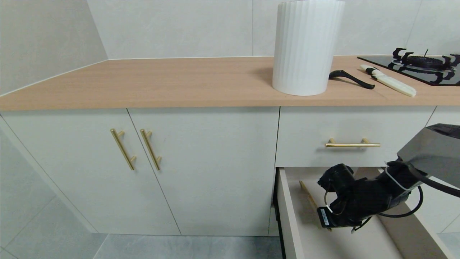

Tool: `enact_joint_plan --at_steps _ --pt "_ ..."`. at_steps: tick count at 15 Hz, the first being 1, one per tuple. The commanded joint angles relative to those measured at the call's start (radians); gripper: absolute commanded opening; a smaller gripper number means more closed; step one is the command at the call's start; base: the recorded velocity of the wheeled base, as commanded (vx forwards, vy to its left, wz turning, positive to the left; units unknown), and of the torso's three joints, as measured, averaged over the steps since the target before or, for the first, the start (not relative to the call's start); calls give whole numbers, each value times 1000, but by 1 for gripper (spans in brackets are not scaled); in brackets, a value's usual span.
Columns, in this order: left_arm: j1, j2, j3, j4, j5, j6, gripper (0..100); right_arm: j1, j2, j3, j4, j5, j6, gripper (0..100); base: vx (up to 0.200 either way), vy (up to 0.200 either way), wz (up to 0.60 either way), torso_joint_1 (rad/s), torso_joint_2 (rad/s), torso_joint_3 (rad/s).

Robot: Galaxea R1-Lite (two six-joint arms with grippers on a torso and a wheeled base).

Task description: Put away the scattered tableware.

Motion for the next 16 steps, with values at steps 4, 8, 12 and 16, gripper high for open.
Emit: enact_joint_plan --at_steps 4,8,12,16 --pt "0 0 0 0 1 0 100 17 120 4 -70 -72 12 0 0 0 0 0 0 0" --pt "0 0 0 0 1 0 100 19 123 3 -76 -75 12 0 0 0 0 0 0 0" --pt "0 0 0 0 1 0 100 19 120 3 -76 -75 18 0 0 0 0 0 0 0" --pt "0 0 0 0 1 0 100 17 118 3 -76 -75 18 100 0 0 0 0 0 0"
